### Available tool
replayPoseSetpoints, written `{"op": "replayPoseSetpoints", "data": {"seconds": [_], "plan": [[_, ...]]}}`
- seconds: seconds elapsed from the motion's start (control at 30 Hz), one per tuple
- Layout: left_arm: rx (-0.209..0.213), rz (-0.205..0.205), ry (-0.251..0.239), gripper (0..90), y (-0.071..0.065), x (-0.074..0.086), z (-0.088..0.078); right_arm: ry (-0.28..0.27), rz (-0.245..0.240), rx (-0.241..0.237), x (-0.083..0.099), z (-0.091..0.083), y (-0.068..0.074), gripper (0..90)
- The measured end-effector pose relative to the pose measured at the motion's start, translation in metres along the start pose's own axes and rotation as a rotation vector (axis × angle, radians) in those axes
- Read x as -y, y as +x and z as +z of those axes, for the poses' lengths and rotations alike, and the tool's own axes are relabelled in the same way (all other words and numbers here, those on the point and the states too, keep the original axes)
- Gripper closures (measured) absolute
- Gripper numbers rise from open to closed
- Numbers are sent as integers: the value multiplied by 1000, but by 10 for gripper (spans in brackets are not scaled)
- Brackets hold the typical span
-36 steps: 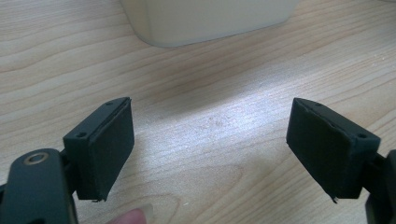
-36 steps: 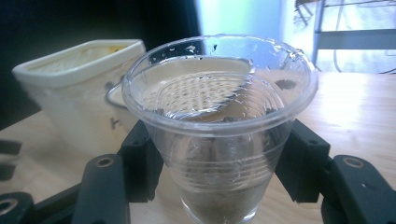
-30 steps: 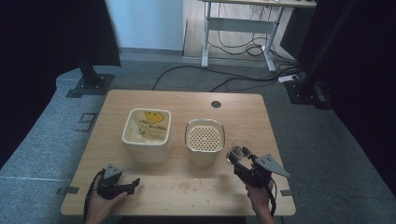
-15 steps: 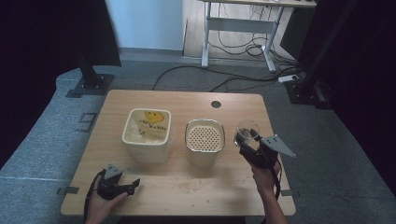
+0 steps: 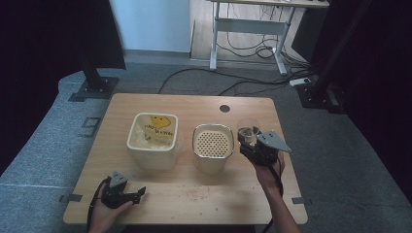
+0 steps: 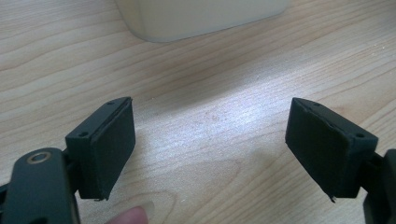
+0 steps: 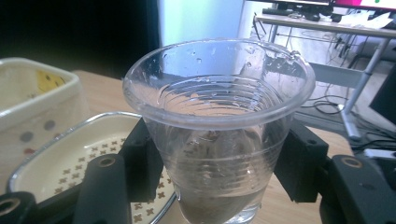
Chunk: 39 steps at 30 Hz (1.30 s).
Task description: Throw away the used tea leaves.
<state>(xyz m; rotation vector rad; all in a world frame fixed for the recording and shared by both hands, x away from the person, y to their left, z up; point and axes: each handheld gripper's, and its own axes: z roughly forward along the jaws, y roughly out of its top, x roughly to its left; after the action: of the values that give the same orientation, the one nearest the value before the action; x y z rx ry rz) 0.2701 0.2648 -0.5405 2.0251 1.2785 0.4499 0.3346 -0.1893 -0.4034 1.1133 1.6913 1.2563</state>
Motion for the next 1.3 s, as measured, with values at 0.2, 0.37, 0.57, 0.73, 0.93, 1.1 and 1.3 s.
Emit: {"op": "replayPoseSetpoints", "data": {"seconds": [0.2,0.37,0.57,0.73,0.93,1.1,1.3], "plan": [[-6,13,17,162,1,1,1,33,-77,43,-7,6,8,409],[-4,14,18,162,0,1,2,48,-146,46,-14,13,19,409],[-5,23,26,162,0,1,1,71,-232,59,-17,19,29,410],[-5,22,27,162,2,1,1,110,-344,90,-19,27,40,410],[-4,27,32,161,3,1,1,139,-484,145,-21,32,47,411],[-3,28,34,161,2,1,2,175,-660,172,-21,38,59,411],[-4,27,35,161,3,1,2,222,-910,200,-17,48,78,411]]}}
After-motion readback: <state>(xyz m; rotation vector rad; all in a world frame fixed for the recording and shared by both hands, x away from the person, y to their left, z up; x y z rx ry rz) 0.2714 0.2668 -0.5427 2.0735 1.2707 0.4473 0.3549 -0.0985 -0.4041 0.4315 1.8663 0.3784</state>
